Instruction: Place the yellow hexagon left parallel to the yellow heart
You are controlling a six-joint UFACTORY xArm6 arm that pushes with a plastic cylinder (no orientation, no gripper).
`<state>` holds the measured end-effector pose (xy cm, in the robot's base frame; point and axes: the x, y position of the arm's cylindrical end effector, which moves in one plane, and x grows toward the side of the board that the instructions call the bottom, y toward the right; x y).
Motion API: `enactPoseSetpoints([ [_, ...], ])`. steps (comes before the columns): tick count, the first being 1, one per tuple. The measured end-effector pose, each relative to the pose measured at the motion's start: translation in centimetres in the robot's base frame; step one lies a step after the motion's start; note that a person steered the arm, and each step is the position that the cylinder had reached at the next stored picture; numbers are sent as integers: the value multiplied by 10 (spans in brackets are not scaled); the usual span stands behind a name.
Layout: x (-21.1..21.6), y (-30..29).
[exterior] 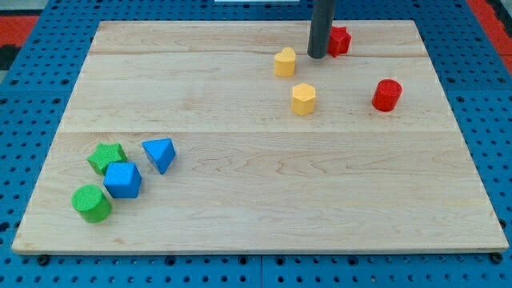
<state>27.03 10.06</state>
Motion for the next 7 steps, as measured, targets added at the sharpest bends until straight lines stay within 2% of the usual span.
enactPoseSetpoints([
  [2,-8,52],
  [4,68,65],
  [7,140,-54],
])
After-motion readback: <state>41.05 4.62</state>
